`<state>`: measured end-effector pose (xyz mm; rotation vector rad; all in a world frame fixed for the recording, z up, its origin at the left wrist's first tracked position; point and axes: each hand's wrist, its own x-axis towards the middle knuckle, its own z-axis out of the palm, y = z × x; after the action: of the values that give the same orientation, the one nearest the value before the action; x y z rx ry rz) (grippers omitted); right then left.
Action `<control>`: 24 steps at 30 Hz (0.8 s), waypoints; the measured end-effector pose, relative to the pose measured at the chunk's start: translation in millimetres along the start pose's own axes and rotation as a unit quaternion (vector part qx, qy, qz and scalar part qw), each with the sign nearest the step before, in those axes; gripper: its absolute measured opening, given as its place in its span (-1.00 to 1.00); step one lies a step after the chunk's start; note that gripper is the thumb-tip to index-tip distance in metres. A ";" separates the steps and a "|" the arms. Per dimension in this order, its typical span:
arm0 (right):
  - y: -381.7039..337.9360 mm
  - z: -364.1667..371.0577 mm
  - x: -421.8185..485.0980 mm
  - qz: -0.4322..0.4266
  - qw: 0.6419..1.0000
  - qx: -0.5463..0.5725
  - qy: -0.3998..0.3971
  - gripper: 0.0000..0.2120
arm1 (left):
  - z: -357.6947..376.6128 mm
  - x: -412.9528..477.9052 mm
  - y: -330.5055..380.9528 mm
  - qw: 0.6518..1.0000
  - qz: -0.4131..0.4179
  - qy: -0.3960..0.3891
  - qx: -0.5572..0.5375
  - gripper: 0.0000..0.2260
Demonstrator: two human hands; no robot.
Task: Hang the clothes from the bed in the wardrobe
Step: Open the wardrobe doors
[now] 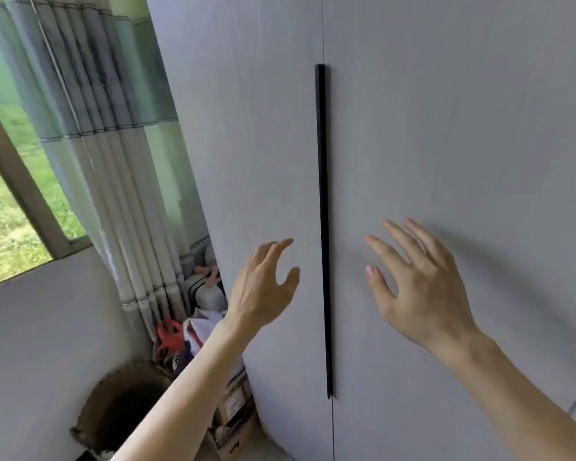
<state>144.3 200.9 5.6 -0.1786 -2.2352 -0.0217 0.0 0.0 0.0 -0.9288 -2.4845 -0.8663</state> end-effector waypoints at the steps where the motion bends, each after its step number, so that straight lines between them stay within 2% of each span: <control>1: -5.5 0.1 8.0 0.009 1.000 0.002 0.030 -0.58 | 5.0 14.0 -0.5 0.999 0.010 0.010 -0.048 -0.50; 4: -19.7 5.0 37.6 0.018 0.993 -0.037 0.115 -0.56 | 17.5 50.5 14.4 0.988 0.014 0.018 -0.155 -0.40; 6: -20.3 12.9 57.2 0.018 0.988 -0.088 0.127 -0.51 | 25.3 69.1 28.1 0.975 0.029 0.032 -0.217 -0.38; 9: -5.8 38.9 71.8 0.032 0.974 -0.189 0.122 -0.42 | 38.9 86.5 32.8 0.960 0.030 0.045 -0.275 -0.48; 12: 14.9 67.2 69.1 0.033 0.953 -0.269 0.136 -0.34 | 54.4 86.9 35.6 0.963 0.013 0.044 -0.265 -0.52; 16: 23.1 83.0 71.6 0.023 0.934 -0.310 0.174 -0.36 | 68.4 84.1 28.1 0.965 0.043 0.074 -0.249 -0.43; 19: 25.0 81.7 75.0 0.026 0.935 -0.305 0.179 -0.36 | 68.7 80.4 26.0 0.961 0.038 0.076 -0.262 -0.39; 24: 21.5 77.8 73.9 0.030 0.943 -0.285 0.172 -0.37 | 56.2 65.1 19.2 0.953 0.037 0.069 -0.294 -0.44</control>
<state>41.4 237.1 14.0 -0.5151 -1.8204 -0.6253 -40.0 78.6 -1.2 -1.0816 -2.0808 -1.6303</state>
